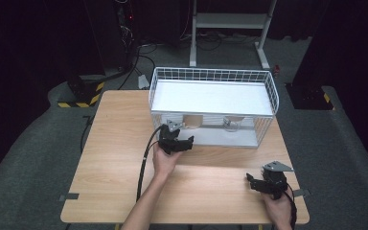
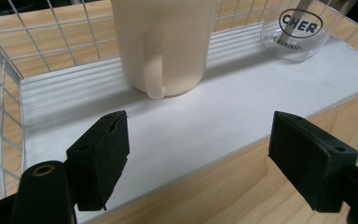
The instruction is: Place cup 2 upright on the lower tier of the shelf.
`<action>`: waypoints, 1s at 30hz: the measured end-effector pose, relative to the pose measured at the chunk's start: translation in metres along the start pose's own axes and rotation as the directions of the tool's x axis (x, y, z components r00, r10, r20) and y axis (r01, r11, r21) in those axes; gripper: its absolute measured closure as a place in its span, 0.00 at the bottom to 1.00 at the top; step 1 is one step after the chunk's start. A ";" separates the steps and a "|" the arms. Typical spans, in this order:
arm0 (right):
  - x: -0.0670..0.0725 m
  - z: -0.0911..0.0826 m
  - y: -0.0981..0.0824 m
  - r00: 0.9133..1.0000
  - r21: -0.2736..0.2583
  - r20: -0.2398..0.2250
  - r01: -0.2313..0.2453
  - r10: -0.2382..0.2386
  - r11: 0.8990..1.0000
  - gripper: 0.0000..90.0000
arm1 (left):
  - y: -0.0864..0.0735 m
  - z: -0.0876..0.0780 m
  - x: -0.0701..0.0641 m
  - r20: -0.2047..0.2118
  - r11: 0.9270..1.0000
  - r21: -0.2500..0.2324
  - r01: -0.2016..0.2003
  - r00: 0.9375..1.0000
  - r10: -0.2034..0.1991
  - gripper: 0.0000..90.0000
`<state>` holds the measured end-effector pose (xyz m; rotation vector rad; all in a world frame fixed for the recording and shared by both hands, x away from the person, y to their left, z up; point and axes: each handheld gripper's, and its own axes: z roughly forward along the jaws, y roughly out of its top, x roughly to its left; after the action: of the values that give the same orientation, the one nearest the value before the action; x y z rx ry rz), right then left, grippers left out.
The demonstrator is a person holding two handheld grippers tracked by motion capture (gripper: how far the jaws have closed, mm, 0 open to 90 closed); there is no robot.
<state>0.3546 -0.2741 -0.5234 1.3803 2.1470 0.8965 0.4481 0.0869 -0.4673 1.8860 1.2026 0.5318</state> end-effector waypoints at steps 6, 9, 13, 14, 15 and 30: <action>0.000 0.000 0.000 1.000 0.000 0.000 0.000 0.000 1.000 0.25 | -0.004 -0.008 0.000 0.008 1.000 -0.008 -0.008 1.000 0.008 0.23; 0.000 0.000 0.000 1.000 0.000 0.000 0.000 0.000 1.000 0.25 | -0.008 -0.012 0.000 0.014 1.000 -0.023 0.002 1.000 -0.002 0.23; 0.000 0.000 0.000 1.000 0.000 0.000 0.000 0.000 1.000 0.25 | -0.010 -0.015 -0.001 0.017 1.000 -0.020 -0.001 1.000 0.001 0.23; 0.000 0.000 0.000 1.000 0.000 0.000 0.000 0.000 1.000 0.25 | -0.011 -0.016 -0.001 0.021 1.000 -0.026 0.002 1.000 -0.001 0.23; 0.000 0.000 0.000 1.000 0.000 0.000 0.000 0.000 1.000 0.25 | -0.012 -0.018 0.000 0.024 0.999 -0.031 0.011 1.000 -0.010 0.23; 0.000 0.000 0.000 1.000 0.000 0.000 0.000 0.000 1.000 0.25 | -0.024 -0.037 0.002 0.040 0.999 -0.033 0.011 0.999 -0.010 0.23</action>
<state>0.3546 -0.2741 -0.5234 1.3802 2.1468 0.8966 0.4104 0.1090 -0.4658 1.8526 1.1707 0.5037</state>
